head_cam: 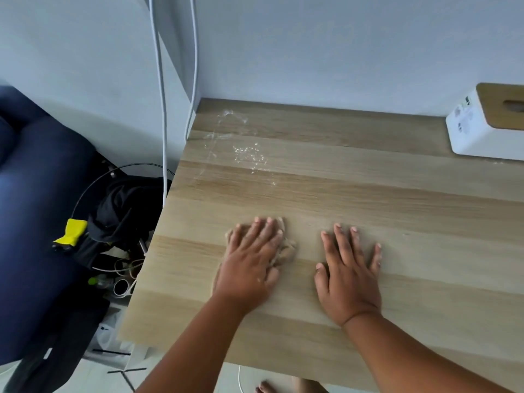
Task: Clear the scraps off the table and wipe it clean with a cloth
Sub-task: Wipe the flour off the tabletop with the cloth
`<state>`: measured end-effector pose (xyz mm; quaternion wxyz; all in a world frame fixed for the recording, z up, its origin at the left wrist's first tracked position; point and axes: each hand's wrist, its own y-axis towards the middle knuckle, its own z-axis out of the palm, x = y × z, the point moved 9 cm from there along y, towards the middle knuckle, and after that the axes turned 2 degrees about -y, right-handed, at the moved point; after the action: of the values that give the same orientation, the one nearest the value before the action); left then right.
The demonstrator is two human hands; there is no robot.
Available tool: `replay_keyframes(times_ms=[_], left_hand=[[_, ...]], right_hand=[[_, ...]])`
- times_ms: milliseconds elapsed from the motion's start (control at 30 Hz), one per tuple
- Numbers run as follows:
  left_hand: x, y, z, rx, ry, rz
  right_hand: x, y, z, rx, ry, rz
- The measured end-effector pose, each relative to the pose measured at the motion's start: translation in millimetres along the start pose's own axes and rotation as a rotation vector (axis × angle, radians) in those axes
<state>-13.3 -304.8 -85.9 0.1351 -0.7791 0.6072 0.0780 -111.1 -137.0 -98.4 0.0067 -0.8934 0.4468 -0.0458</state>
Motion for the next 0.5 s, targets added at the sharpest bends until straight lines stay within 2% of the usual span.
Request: replay_keyframes(times_ms=[133,233,300,500], left_hand=[[-27.3,-53.9,9.7,0.055,-0.026,0.175],[-4.0,-93.3,3.0,0.062,-0.053,0.192],[30.8,-109.2,-10.3,0.024,-0.084,0.094],[130.2,-75.7,-38.7,-0.107,-0.095,-0.469]], right_hand=[[0.1,-0.2,-0.6,0.005,-0.001,-0.002],[-0.7,-0.3,-0.6,0.01,-0.007,-0.002],[-0.5,-0.3,-0.8,0.009,-0.005,-0.005],[0.3,-0.9,-0.9,-0.061,-0.009,-0.02]])
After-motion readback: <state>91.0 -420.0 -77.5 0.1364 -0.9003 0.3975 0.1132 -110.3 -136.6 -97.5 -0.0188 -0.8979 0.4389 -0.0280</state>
